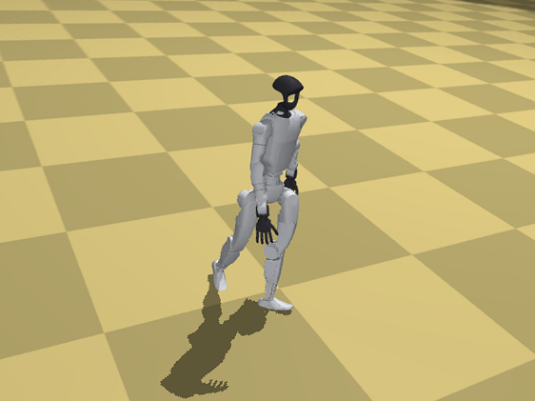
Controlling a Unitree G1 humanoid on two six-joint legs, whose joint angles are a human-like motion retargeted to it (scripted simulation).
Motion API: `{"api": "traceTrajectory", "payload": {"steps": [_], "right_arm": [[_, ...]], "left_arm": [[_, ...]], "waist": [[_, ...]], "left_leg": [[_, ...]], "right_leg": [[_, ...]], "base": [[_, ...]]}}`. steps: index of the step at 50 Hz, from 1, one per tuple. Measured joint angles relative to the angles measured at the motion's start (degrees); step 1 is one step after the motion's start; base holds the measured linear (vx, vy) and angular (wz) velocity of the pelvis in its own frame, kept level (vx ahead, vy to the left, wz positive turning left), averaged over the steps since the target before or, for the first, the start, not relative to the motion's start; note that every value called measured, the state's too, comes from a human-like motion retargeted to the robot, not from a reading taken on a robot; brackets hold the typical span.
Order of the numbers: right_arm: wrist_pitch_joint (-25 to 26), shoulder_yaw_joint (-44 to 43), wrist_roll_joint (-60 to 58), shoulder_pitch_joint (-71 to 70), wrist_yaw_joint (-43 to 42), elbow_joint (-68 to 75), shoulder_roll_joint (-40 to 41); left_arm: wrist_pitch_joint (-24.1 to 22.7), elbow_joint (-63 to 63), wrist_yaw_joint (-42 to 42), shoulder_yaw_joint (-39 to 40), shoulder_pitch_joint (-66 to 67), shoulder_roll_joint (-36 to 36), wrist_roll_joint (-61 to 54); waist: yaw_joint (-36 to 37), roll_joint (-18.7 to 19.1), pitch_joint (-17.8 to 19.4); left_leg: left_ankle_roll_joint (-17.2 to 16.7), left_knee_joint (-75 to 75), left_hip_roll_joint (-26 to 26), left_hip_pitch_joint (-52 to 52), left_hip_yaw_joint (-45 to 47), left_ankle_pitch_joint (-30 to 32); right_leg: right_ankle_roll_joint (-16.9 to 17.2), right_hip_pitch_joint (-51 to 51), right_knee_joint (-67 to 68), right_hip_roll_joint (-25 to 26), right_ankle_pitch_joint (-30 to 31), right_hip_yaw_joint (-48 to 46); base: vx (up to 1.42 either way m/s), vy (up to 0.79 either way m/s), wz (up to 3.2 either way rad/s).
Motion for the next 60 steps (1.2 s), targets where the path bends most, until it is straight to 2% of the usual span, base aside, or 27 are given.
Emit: {"api": "traceTrajectory", "payload": {"steps": [2, 5, 7, 11, 13, 16, 20, 23, 26, 27, 30, 34, 38, 40, 43, 45, 46, 48, 50, 52, 55, 60], "right_arm": [[-0.05, 0.42, -0.59, 1.36, 4.22, 2.72, 1.84], [0.73, 1.15, -0.93, 2.7, 7.7, 5.87, 4.24], [1.39, 1.34, -0.69, 3.75, 7.57, 6.75, 5.36], [2.3, 1.44, 1.95, 5.72, 3.16, 6.61, 6.74], [2.44, 1.17, 3.91, 6.5, 0.0, 6.06, 7.18], [2.33, 0.51, 7.02, 7.53, -4.2, 5.2, 7.68], [1.83, 0.78, 10.75, 8.88, -6.47, 4.31, 7.83], [1.62, 2.63, 12.26, 9.17, -5.35, 3.74, 6.84], [2.06, 3.65, 10.25, 8.67, -3.67, 2.92, 5.35], [2.14, 3.65, 9.11, 8.59, -3.16, 2.53, 5.0], [1.91, 3.15, 6.39, 7.79, -1.97, 1.18, 3.99], [1.51, 2.29, 7.27, 5.83, -2.37, 0.25, 1.76], [1.53, 2.48, 11.03, 5.47, -4.45, 1.3, 0.48], [1.86, 3.29, 12.9, 5.8, -5.02, 2.72, 0.32], [2.37, 5.05, 14.31, 6.12, -5.31, 5.47, 0.42], [2.67, 6.65, 13.76, 6.33, -5.51, 7.31, 0.79], [2.91, 7.78, 13.12, 6.35, -5.41, 7.96, 1.07], [3.47, 10.37, 11.77, 6.05, -4.92, 8.74, 1.52], [4.16, 13.26, 10.34, 4.93, -4.01, 8.81, 1.91], [4.94, 15.78, 8.85, 2.9, -3.34, 8.13, 2.11], [5.06, 16.65, 6.51, 0.79, -4.92, 5.71, 1.86], [2.65, 10.16, 4.82, 0.14, -8.85, 0.97, 0.82]], "left_arm": [[-1.48, -2.39, -2.75, -2.0, -3.22, 1.65, 3.67], [-2.64, -8.36, 0.69, -4.73, -8.66, 4.36, 3.79], [-3.03, -14.01, 5.28, -6.4, -11.87, 6.08, 1.52], [-5.06, -26.8, 12.55, -10.15, -17.53, 9.59, -4.18], [-6.53, -33.06, 13.99, -12.3, -20.08, 11.4, -6.78], [-8.52, -41.03, 13.8, -15.71, -23.38, 13.94, -10.38], [-10.31, -47.54, 11.79, -19.94, -26.2, 15.93, -14.47], [-11.1, -48.24, 10.92, -21.78, -26.96, 15.55, -17.36], [-11.3, -45.68, 11.45, -21.42, -26.4, 13.96, -19.06], [-11.12, -44.3, 11.6, -20.97, -25.79, 13.39, -19.18], [-10.08, -38.62, 12.35, -18.81, -23.98, 11.7, -18.71], [-9.41, -28.19, 13.86, -15.32, -22.84, 8.37, -18.24], [-9.07, -16.75, 14.53, -12.04, -21.37, 5.26, -20.48], [-8.28, -12.02, 14.48, -10.72, -20.13, 4.11, -22.18], [-6.37, -7.87, 14.5, -9.34, -17.68, 3.0, -23.73], [-5.25, -6.62, 14.4, -8.77, -15.43, 2.5, -24.36], [-4.99, -6.44, 14.3, -8.72, -14.25, 2.39, -24.98], [-4.73, -6.18, 14.25, -8.74, -12.31, 2.27, -26.63], [-4.7, -5.83, 14.74, -8.62, -11.06, 2.35, -29.13], [-4.72, -5.05, 16.3, -7.98, -10.53, 2.42, -32.77], [-4.46, -3.23, 19.26, -5.73, -9.43, 2.02, -35.64], [-2.81, 1.22, 21.22, 1.23, -7.59, -0.09, -27.61]], "waist": [[3.04, -1.38, -1.96], [5.28, -2.92, -2.69], [5.28, -2.97, -1.98], [3.22, -3.35, -0.83], [1.36, -3.69, -0.7], [-2.42, -4.08, -0.74], [-8.48, -4.86, -0.75], [-14.05, -5.98, 0.25], [-18.95, -5.47, 3.66], [-19.83, -4.72, 4.91], [-19.82, -1.87, 7.43], [-18.89, -1.91, 7.02], [-17.35, -3.96, 3.75], [-16.61, -5.83, 1.38], [-17.14, -7.76, -3.42], [-17.67, -8.86, -5.8], [-17.46, -9.72, -6.24], [-16.38, -11.67, -6.43], [-14.27, -13.51, -6.03], [-11.21, -14.96, -5.02], [-6.34, -14.66, -2.68], [-3.06, -6.78, 1.51]], "left_leg": [[-0.62, 0.0, 0.93, -0.57, -0.6, -0.3], [-1.51, 0.0, 1.03, -0.22, -3.77, -0.59], [-2.11, 0.09, 0.62, 1.53, -7.51, -1.0], [-2.19, 2.03, -1.11, 3.82, -17.14, -2.97], [-1.82, 2.88, -2.28, 4.43, -22.85, -3.83], [-0.93, 3.3, -4.22, 5.66, -32.66, -4.52], [1.27, 3.16, -7.78, 8.11, -47.3, -4.54], [3.49, 3.51, -11.99, 11.09, -59.25, -4.2], [4.25, 3.69, -13.51, 17.33, -69.75, -4.68], [4.01, 3.67, -12.47, 19.73, -72.21, -5.21], [2.8, 3.38, -6.42, 25.23, -75.88, -7.18], [3.65, 4.27, -4.84, 26.72, -81.62, -6.79], [4.45, 10.36, -8.91, 23.0, -87.41, -4.49], [4.7, 20.94, -14.6, 16.91, -86.72, -4.17], [6.77, 45.91, -22.53, -1.35, -75.87, -3.51], [11.07, 56.23, -22.29, -12.66, -63.89, -1.53], [14.2, 58.37, -20.45, -16.35, -57.28, -1.7], [19.87, 59.52, -16.97, -21.23, -45.35, -3.38], [22.9, 55.72, -14.57, -23.05, -36.57, -5.79], [22.34, 46.32, -13.41, -22.28, -29.94, -6.19], [17.03, 26.18, -11.36, -16.71, -20.34, -3.73], [5.24, 4.04, -6.25, -7.31, -3.03, -0.69]], "right_leg": [[2.13, -10.48, 16.58, 0.31, 4.01, 3.32], [4.01, -22.25, 33.64, 2.59, 9.15, 8.41], [2.46, -26.56, 39.55, 3.61, 9.18, 9.9], [-4.16, -32.9, 42.74, 1.55, 5.23, 9.09], [-6.24, -35.28, 40.37, 0.3, 3.09, 8.33], [-5.71, -37.0, 31.93, -0.37, 0.82, 8.27], [-0.18, -35.58, 12.73, -0.85, 2.04, 12.23], [4.89, -30.95, -6.7, -4.54, 6.35, 16.97], [9.1, -25.06, -20.77, -7.98, 8.52, 16.78], [9.9, -23.6, -22.98, -7.41, 8.18, 15.82], [9.9, -21.86, -24.2, -0.98, 6.55, 14.41], [9.9, -20.49, -24.44, 1.79, 10.17, 15.91], [9.9, -19.44, -24.41, -2.35, 9.83, 13.15], [9.9, -19.73, -23.95, -6.63, 7.59, 10.58], [9.9, -21.74, -23.02, -12.86, 5.25, 4.13], [9.9, -21.89, -22.11, -16.52, 3.96, -1.0], [9.9, -21.37, -21.63, -18.13, 3.37, -3.32], [9.9, -20.24, -20.74, -21.08, 2.36, -7.37], [9.42, -19.58, -19.95, -22.73, 1.65, -10.29], [8.23, -19.29, -19.3, -22.89, 1.2, -11.9], [5.96, -16.49, -18.44, -20.39, -0.02, -14.57], [1.78, -3.6, -18.93, -9.59, -2.71, -23.12]], "base": [[0.38, 0.1, 0.03], [0.42, 0.08, 0.79], [0.49, 0.08, 1.6], [0.51, 0.08, 2.2], [0.51, 0.06, 2.69], [0.52, 0.05, 3.05], [0.52, 0.07, 3.36], [0.54, 0.08, 3.51], [0.6, 0.01, 3.06], [0.63, -0.22, 2.12], [0.62, -0.38, 1.37], [0.56, -0.32, 1.1], [0.51, -0.08, 1.22], [0.44, 0.08, 1.64], [0.37, 0.12, 2.42], [0.36, 0.05, 2.74], [0.36, -0.03, 2.52], [0.35, -0.08, 2.08], [0.34, -0.13, 1.46], [0.33, -0.15, 0.86], [0.37, -0.13, 0.55], [0.41, -0.09, 1.12]]}}
